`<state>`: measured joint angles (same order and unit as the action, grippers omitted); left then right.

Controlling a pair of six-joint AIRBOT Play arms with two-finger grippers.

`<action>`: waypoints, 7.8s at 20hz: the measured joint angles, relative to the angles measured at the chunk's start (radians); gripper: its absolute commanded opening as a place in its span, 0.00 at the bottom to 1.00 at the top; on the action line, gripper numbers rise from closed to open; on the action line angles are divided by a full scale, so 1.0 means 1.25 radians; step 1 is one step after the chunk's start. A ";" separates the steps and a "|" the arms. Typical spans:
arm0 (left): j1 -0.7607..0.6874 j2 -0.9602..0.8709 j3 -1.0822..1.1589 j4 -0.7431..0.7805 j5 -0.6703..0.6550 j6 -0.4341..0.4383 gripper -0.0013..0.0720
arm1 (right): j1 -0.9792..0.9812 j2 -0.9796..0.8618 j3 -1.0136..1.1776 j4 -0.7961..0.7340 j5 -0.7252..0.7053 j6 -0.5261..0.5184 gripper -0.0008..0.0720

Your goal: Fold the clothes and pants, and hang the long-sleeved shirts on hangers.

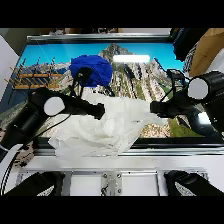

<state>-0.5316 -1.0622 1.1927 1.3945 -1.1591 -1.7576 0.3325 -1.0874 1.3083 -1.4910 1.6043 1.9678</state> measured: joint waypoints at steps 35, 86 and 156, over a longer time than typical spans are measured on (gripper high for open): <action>0.537 -0.733 0.394 0.501 0.141 0.123 0.90 | 0.000 0.000 0.000 0.000 0.000 0.000 0.02; 0.427 -0.221 0.275 -0.211 -0.490 1.169 0.03 | 0.000 0.000 0.000 0.000 0.000 0.000 0.03; 0.237 -0.279 -0.042 -0.302 -0.242 1.343 0.03 | 0.171 -0.046 0.138 0.225 -0.167 -0.129 0.02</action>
<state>-0.2356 -1.4105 1.1404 1.0172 -1.4616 -0.0784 0.5461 -1.1450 1.4811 -1.2095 1.3952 1.8065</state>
